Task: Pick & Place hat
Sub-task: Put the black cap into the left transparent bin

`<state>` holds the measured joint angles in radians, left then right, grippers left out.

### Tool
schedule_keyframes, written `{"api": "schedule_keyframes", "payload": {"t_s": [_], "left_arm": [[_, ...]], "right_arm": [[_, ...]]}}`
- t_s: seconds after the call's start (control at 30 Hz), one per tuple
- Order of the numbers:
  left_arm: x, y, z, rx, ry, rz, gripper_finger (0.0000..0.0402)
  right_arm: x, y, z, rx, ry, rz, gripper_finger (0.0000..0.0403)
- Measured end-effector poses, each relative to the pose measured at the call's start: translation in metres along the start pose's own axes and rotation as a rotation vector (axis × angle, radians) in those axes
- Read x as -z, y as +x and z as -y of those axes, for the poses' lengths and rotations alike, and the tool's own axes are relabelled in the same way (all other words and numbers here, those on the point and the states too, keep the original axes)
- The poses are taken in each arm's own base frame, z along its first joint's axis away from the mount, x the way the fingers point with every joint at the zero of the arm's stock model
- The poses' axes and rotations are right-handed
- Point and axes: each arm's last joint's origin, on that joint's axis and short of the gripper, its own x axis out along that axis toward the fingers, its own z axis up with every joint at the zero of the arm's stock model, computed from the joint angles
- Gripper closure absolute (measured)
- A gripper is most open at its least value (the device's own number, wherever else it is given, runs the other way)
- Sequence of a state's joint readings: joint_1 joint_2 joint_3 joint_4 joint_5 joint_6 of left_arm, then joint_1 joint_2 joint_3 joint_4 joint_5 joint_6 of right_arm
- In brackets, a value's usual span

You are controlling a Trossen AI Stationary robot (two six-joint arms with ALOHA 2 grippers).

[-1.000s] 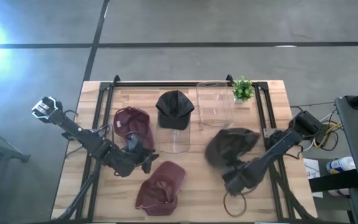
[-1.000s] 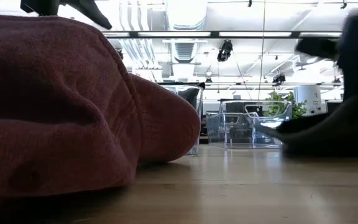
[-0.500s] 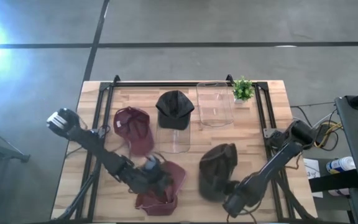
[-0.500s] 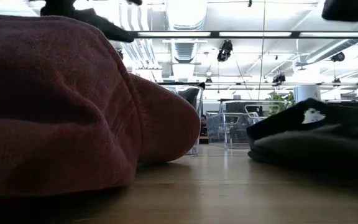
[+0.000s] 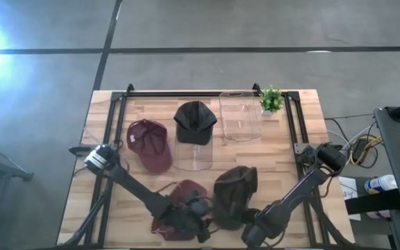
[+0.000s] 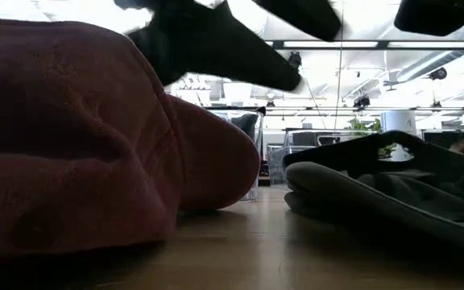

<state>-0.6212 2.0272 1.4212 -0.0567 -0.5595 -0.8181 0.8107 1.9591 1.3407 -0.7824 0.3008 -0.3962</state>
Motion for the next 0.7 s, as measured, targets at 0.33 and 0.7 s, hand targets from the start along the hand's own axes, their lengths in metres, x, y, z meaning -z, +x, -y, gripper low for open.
{"api": "schedule_keyframes", "payload": {"t_s": [0.33,0.7], "left_arm": [[0.011,0.038,0.012,-0.027,0.023,-0.061,0.0235],[0.032,0.056,-0.003,-0.105,0.036,-0.126,0.0235]], "right_arm": [[-0.003,0.001,-0.004,0.041,-0.008,-0.004,0.0390],[-0.005,-0.004,-0.004,0.079,0.017,-0.004,0.0390]]}}
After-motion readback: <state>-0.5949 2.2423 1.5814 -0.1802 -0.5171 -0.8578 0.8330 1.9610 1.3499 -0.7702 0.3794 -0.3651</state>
